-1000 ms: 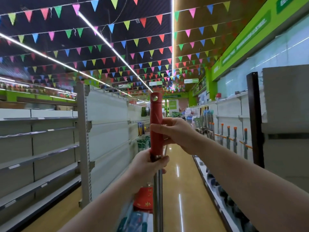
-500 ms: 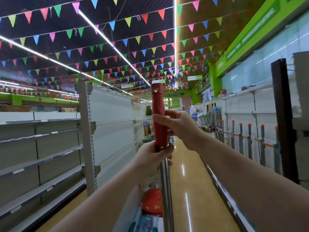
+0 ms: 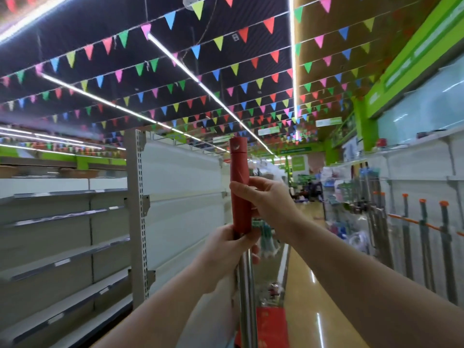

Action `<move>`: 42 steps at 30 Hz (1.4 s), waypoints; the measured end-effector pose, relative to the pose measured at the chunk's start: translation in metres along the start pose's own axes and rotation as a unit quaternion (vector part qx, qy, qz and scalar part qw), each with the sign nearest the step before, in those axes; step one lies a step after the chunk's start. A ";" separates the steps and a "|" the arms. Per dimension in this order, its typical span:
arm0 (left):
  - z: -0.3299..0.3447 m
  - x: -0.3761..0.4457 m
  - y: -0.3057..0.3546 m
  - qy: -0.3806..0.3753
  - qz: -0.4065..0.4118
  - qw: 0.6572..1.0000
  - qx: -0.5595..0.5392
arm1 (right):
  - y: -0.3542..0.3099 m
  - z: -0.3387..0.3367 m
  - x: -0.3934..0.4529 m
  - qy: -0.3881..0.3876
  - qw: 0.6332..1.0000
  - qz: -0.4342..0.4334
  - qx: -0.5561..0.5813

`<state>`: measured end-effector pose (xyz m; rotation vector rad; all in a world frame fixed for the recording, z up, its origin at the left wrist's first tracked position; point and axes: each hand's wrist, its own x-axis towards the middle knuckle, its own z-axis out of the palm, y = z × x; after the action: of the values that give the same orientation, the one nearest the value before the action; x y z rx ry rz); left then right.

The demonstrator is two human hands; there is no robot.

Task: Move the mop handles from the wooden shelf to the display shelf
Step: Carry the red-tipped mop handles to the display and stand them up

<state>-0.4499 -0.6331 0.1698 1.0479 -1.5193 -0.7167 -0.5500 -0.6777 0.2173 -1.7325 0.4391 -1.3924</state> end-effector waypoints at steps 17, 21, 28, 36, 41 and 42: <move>-0.048 0.188 -0.070 0.156 0.009 0.983 0.096 | 0.109 -0.014 0.191 -0.097 0.993 -0.050 0.049; -0.060 0.237 -0.080 0.168 0.022 0.980 0.102 | 0.130 -0.017 0.238 -0.097 0.991 -0.053 0.079; -0.065 0.313 -0.094 0.213 0.024 0.967 0.139 | 0.169 -0.033 0.315 -0.123 0.981 -0.081 0.128; -0.061 0.377 -0.112 0.305 -0.002 0.930 0.204 | 0.213 -0.046 0.389 -0.204 0.957 -0.088 0.185; -0.068 0.396 -0.109 0.363 -0.019 0.899 0.243 | 0.218 -0.034 0.417 -0.251 0.936 -0.080 0.234; -0.071 0.398 -0.109 0.372 -0.023 0.892 0.254 | 0.219 -0.032 0.421 -0.257 0.932 -0.082 0.240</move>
<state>-0.3576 -1.0308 0.2638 1.5293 -1.0040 0.1045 -0.3948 -1.1174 0.3085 -1.6525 -0.3200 -0.9840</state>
